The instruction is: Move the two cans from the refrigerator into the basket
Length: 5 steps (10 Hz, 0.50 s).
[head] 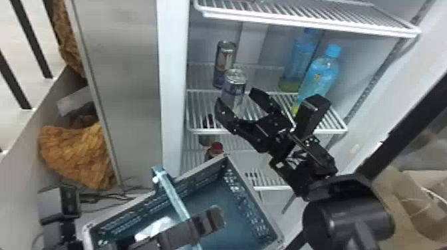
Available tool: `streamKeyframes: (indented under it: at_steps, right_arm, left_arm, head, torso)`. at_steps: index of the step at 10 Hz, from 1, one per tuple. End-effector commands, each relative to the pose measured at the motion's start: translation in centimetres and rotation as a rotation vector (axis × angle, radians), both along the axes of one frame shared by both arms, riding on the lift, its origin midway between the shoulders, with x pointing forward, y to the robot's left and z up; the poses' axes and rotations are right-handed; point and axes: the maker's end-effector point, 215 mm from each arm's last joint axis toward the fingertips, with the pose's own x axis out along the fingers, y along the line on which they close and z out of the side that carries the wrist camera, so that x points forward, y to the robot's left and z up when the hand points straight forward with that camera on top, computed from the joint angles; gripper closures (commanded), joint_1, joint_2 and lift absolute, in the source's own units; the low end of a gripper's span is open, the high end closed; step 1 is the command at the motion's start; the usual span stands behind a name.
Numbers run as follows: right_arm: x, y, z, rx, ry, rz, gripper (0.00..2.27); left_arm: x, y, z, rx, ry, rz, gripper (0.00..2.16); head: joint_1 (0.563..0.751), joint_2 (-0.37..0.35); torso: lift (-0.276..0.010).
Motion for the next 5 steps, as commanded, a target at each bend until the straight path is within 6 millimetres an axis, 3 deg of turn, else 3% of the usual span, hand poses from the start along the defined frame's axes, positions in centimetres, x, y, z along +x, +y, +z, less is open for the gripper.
streamKeyframes:
  at_steps: [1, 5]
  right_arm:
    - [0.56, 0.96, -0.15, -0.012, 0.007, 0.013, 0.12]
    - [1.5, 0.6, -0.89, -0.032, 0.021, -0.01, 0.12]
  left_arm:
    - [0.02, 0.03, 0.05, -0.001, -0.001, 0.001, 1.2]
    - [0.09, 0.11, -0.1, 0.001, 0.002, 0.004, 1.2]
  head:
    - [0.695, -0.189]
    - [0.695, -0.171]
  torso:
    - [-0.035]
    - [-0.035]
